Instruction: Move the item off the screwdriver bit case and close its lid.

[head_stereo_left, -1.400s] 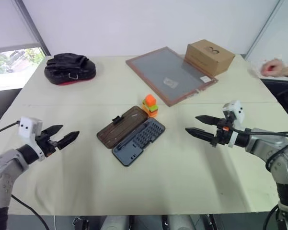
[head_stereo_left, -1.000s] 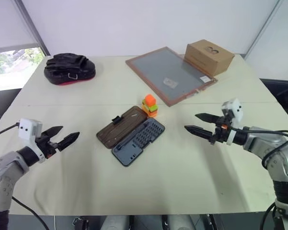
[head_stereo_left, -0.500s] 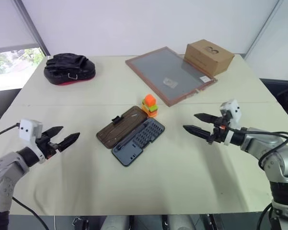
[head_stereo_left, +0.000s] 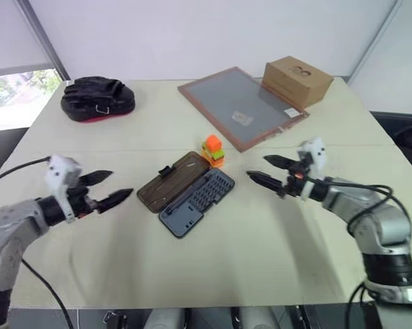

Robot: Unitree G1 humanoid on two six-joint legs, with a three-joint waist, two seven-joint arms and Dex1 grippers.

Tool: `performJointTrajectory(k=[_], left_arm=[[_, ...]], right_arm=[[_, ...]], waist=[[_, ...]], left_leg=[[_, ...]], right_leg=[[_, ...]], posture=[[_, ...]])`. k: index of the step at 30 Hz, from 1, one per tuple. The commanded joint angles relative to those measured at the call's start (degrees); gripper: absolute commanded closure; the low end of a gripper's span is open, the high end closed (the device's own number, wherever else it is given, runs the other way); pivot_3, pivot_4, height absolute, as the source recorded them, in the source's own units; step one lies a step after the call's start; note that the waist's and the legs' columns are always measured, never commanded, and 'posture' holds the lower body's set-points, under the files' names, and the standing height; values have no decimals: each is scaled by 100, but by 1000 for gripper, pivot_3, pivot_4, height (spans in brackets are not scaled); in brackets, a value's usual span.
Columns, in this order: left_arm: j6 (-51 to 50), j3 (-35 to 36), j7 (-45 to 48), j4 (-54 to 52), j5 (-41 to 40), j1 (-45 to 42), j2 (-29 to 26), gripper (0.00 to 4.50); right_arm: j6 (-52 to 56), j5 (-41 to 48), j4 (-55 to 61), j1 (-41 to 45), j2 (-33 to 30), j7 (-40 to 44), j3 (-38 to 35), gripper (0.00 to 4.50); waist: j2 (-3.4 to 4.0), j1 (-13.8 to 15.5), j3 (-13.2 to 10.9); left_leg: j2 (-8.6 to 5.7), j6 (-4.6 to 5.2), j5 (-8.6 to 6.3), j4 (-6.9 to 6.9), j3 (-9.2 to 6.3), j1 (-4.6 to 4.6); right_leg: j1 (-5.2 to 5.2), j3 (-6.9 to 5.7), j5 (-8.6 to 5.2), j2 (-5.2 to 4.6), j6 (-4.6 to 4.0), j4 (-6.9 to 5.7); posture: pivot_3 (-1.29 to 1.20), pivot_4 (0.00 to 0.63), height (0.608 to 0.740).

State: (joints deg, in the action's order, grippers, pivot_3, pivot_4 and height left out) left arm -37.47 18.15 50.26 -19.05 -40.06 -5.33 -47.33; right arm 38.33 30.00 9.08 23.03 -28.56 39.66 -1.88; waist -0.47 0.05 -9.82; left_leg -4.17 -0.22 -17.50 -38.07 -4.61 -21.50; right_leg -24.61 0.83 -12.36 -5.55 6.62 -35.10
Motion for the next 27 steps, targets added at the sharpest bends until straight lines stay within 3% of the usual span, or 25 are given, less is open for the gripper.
performJointTrajectory(k=[1, 5, 14, 27], left_arm=[[-93, -27, -31, -174, -152, -219, 2, 0], [-119, -7, -152, -198, -185, -285, 117, 0], [-38, -23, -245, -281, -112, -57, 240, 0], [24, 12, -477, -419, -46, 120, 402, 0]], right_arm=[[-184, -455, -119, 263, 303, -362, 414, 56], [-411, -1079, -465, 470, 792, -962, 785, 56], [-915, -1740, -1828, 1201, 1588, -1825, 689, 56], [-702, -1749, -2213, 1504, 1799, -1422, 752, 56]], waist=[[1, -46, 0], [0, -92, -1], [3, -102, -3], [5, -113, -4]], left_leg=[[0, -1, 0, 1, 0, 0], [-2, -12, 7, 8, 0, -3], [-4, -23, 14, 11, -1, -3], [-3, -21, 13, 12, -1, -2]], right_leg=[[-1, 0, 1, 0, 2, -2], [-9, 1, 2, 2, 2, -2], [-13, 1, 4, 7, 0, -6], [-13, 2, 4, 9, -1, -9]], posture=[[0, 150, 740], [0, 150, 740], [0, 150, 740], [0, 150, 740]])
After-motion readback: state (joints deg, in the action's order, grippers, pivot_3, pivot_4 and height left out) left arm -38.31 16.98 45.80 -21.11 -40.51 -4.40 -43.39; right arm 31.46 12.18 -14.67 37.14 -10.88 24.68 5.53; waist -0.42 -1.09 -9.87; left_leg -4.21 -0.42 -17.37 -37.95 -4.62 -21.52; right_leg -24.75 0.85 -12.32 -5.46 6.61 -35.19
